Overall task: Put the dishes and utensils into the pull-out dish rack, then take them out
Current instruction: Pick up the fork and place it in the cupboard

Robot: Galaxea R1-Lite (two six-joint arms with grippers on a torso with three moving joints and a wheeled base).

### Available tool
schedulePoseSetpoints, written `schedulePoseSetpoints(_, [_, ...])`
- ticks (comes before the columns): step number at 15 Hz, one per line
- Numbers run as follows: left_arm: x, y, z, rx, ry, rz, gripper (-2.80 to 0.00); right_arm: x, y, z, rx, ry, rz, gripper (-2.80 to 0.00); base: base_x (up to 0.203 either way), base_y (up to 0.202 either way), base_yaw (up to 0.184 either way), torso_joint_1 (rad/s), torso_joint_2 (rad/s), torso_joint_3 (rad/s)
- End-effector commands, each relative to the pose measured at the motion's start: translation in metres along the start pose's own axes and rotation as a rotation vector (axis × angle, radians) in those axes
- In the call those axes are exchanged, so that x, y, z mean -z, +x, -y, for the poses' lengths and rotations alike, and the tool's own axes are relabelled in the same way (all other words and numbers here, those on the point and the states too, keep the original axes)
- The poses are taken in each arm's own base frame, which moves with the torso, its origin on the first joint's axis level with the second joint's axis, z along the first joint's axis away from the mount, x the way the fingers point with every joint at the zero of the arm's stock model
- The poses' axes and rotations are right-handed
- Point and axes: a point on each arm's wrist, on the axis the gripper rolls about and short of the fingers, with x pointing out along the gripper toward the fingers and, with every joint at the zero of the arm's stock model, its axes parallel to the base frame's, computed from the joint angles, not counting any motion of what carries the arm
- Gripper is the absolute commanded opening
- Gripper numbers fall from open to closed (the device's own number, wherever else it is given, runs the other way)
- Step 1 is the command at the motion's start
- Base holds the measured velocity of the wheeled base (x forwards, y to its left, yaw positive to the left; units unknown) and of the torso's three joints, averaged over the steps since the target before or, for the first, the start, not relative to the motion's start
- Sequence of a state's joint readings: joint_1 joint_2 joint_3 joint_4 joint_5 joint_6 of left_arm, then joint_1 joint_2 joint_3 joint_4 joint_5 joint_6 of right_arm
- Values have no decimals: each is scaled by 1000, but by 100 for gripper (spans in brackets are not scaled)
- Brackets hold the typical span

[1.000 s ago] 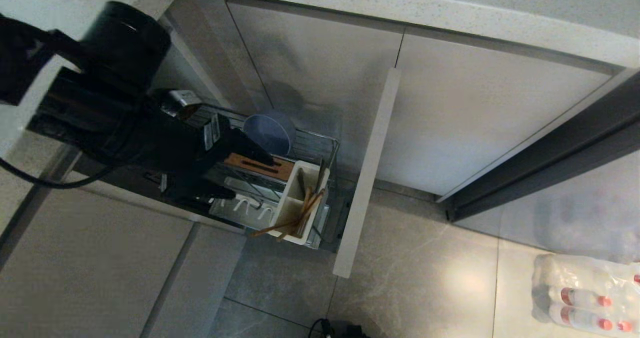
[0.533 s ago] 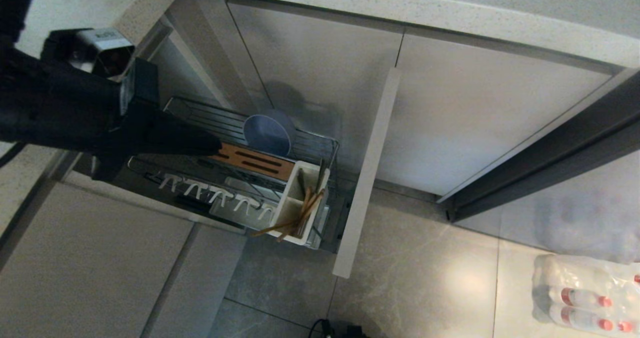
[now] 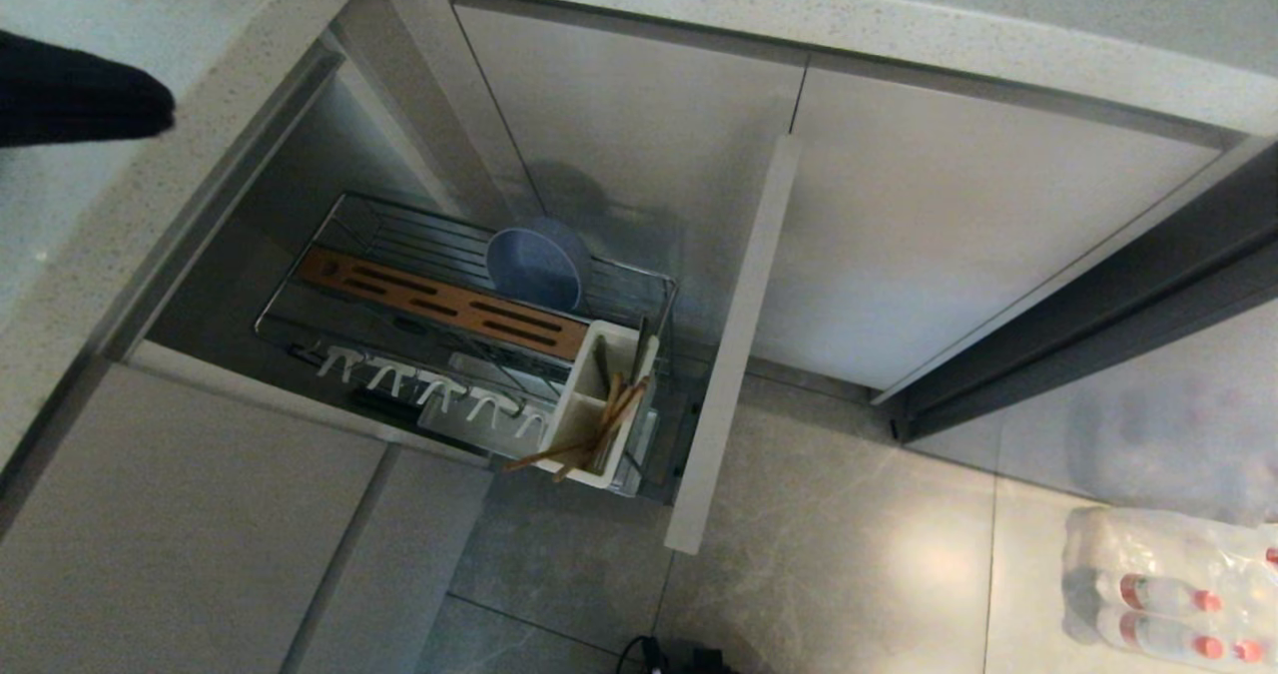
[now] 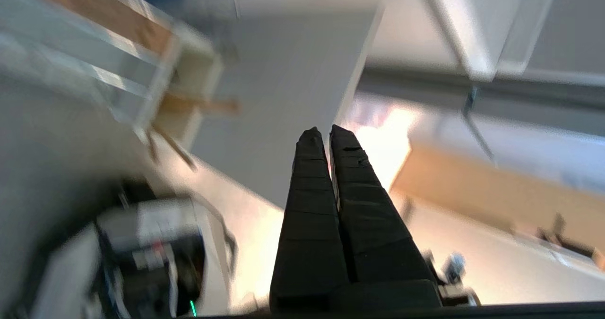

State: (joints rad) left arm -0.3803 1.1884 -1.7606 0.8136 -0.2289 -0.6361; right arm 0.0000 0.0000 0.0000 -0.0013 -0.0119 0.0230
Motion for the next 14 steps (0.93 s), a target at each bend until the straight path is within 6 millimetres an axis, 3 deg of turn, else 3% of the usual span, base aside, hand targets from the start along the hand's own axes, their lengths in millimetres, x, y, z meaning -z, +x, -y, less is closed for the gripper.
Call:
schedulePoseSetpoints(1, [-1, -29, 4, 5, 18, 97, -280, 0, 0, 0, 0, 0, -1, -280, 0, 0, 0, 0, 0, 0])
schedulePoseSetpoints(4, [-4, -53, 6, -81, 60, 257, -280, 0, 0, 0, 0, 0, -1, -280, 0, 0, 0, 0, 0, 0])
schedulePoseSetpoints(9, [-10, -74, 8, -347, 165, 568, -280, 0, 0, 0, 0, 0, -1, -280, 0, 0, 0, 0, 0, 0])
schedulePoseSetpoints(14, [-21, -86, 11, -727, 456, 782, -280, 0, 0, 0, 0, 0, 0, -280, 0, 0, 0, 0, 0, 0])
